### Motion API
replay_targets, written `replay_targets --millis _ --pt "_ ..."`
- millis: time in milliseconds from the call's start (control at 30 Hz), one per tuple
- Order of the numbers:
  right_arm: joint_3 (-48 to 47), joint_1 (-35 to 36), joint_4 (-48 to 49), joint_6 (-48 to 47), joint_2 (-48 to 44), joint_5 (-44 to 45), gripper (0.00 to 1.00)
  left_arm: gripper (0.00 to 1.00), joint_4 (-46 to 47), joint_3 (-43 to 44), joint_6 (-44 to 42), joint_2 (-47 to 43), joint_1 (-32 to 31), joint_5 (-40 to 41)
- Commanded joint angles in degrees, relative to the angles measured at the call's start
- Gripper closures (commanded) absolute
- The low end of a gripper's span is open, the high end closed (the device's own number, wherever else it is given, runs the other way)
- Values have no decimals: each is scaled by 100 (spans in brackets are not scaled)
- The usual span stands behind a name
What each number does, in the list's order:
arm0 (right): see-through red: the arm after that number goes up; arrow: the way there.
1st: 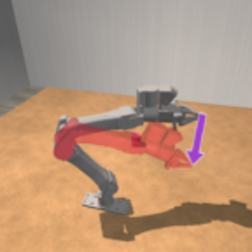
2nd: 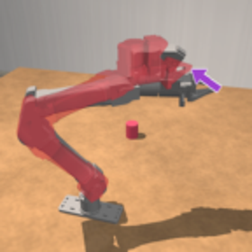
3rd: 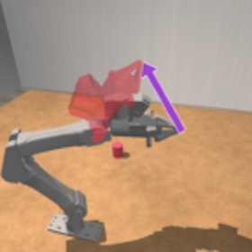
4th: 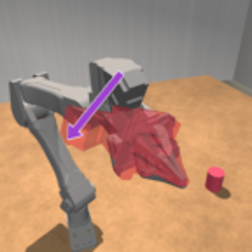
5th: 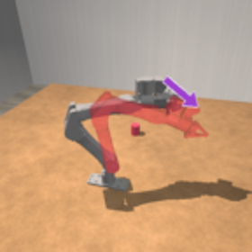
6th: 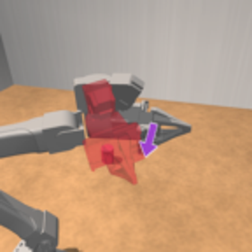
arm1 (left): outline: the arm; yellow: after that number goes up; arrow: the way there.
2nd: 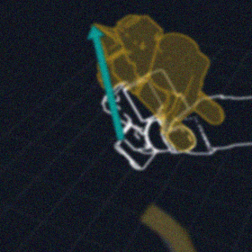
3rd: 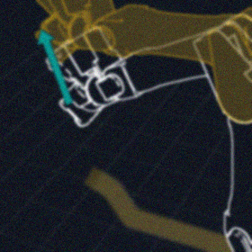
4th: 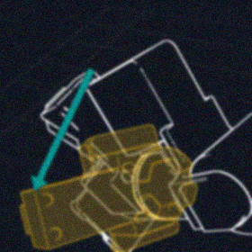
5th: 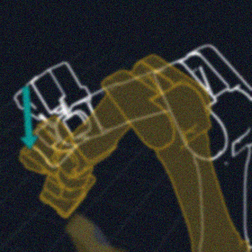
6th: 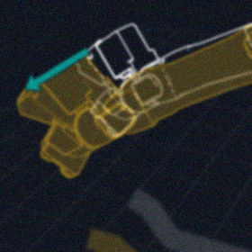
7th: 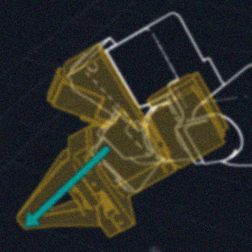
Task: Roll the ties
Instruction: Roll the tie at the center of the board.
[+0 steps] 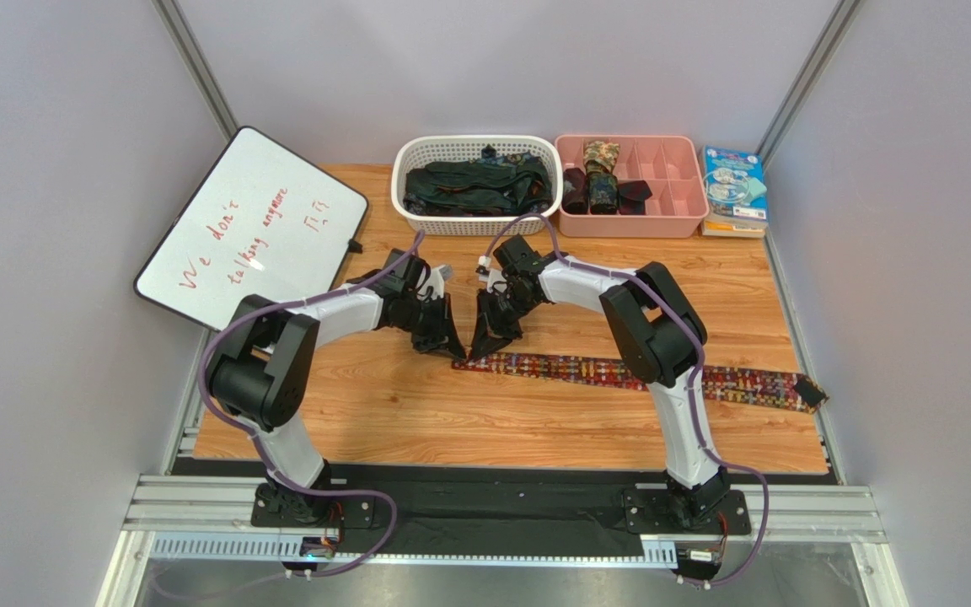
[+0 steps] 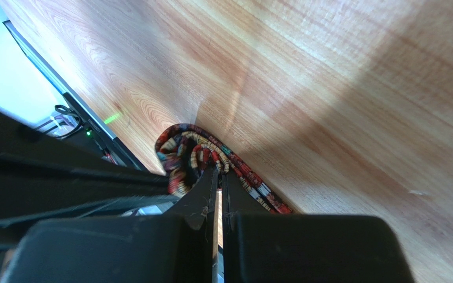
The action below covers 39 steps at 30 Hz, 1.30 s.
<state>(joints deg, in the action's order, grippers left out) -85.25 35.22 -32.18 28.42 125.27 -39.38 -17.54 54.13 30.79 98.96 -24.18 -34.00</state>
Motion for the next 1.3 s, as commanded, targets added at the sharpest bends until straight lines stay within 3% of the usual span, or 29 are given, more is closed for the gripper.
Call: replay_targets --millis 0,233,400,1267 --pt "35 37 11 -100 94 299 100 100 189 124 121 238 -25 130" --pt "255 -24 -42 -65 -353 88 84 100 146 54 191 458 -7 359" --pt "351 -77 -51 -4 -548 26 78 100 111 19 191 475 1 394" --pt "386 -51 678 717 -346 -44 70 100 189 45 349 581 28 236"
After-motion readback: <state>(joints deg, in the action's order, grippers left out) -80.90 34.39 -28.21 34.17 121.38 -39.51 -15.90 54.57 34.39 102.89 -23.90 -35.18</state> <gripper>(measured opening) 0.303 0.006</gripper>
